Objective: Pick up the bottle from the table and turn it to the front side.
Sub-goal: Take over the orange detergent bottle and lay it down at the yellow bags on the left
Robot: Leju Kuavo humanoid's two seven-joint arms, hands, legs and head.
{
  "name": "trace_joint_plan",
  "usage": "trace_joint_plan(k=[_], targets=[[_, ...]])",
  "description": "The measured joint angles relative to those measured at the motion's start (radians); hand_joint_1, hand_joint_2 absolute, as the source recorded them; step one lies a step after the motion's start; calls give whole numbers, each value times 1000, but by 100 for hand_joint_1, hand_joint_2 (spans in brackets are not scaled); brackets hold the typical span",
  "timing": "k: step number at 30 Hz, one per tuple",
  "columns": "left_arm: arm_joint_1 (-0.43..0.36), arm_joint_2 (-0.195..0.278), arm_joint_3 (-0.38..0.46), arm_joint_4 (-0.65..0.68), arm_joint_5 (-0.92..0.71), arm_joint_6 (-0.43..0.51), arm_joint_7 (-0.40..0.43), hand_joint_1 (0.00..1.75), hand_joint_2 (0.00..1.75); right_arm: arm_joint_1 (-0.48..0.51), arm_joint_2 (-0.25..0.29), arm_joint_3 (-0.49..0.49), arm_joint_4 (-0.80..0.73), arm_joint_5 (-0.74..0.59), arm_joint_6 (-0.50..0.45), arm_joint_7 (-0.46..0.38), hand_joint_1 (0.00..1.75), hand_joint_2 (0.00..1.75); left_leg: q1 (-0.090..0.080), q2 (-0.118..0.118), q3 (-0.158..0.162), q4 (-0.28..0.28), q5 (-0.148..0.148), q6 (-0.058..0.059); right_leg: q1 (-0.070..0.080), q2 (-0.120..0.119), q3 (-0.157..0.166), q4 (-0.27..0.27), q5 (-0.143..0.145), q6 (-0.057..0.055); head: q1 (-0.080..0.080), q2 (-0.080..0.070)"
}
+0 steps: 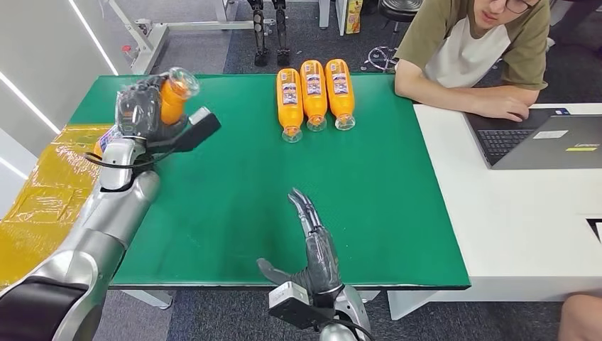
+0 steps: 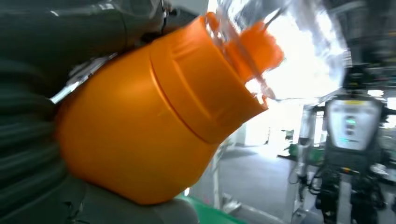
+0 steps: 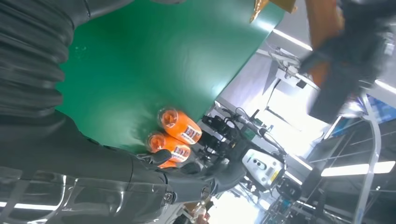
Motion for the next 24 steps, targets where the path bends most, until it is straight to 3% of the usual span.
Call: trace_joint_plan(k=[9,24], targets=[[84,36,-138,81,-108,-58,14,175,175,19,1,-24,-43,22,24,-1,0,175,0,1,0,0,-1,-1,0,1,-1,0,0,0,0,0],[241,50,-171,124,-133,-47,27,175,175,29,1,-39,-52,22,49,-12,0,175,0,1,0,0,-1,-1,0,0,-1,0,-2,-2,0,0]])
